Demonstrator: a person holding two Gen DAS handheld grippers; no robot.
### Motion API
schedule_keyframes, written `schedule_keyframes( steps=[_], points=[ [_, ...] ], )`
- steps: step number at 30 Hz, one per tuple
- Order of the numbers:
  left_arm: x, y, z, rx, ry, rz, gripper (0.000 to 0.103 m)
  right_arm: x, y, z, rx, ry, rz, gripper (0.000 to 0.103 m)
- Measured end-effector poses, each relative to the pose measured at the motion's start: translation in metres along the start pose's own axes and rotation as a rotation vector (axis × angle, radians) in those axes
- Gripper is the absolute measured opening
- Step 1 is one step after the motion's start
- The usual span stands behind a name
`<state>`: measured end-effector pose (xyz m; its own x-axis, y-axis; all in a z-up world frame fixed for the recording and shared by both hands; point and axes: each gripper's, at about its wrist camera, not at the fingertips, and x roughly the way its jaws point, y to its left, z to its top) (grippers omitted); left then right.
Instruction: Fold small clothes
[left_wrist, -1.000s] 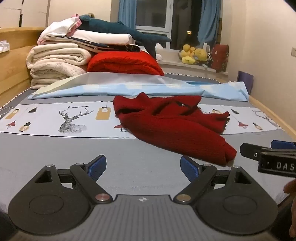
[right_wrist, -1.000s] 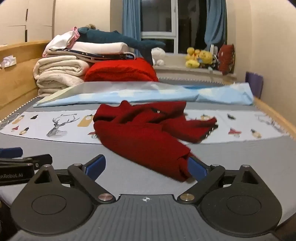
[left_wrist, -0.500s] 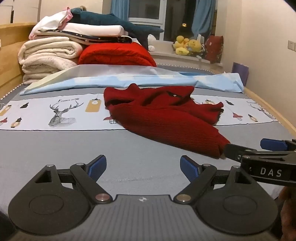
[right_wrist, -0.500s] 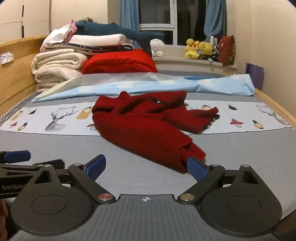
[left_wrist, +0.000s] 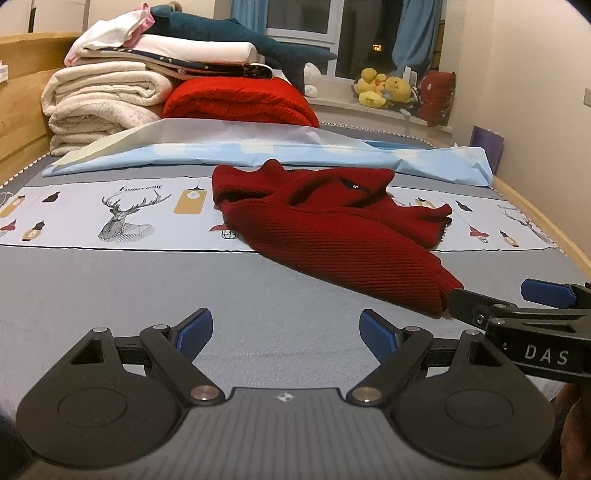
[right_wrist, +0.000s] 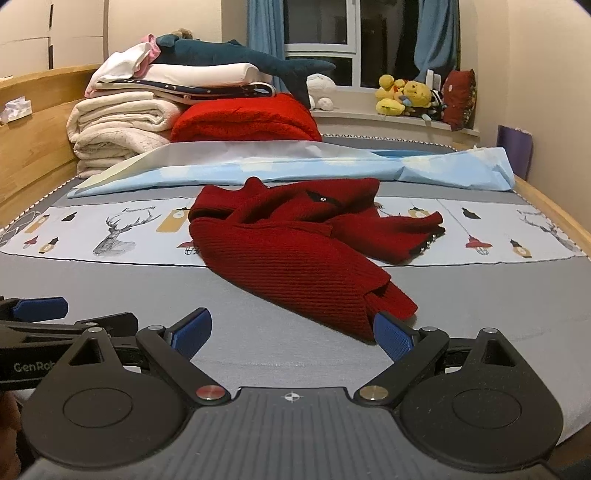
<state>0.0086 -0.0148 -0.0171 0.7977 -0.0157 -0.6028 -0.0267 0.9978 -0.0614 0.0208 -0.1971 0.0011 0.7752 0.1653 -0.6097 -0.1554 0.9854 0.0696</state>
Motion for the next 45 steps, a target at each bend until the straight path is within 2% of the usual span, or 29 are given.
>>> schedule_keyframes(
  steps=[45],
  points=[
    [0.0014, 0.0032, 0.0003, -0.01, 0.005, 0.001, 0.09, 0.0058, -0.0013, 0.0005, 0.011, 0.022, 0.01, 0.095]
  ],
)
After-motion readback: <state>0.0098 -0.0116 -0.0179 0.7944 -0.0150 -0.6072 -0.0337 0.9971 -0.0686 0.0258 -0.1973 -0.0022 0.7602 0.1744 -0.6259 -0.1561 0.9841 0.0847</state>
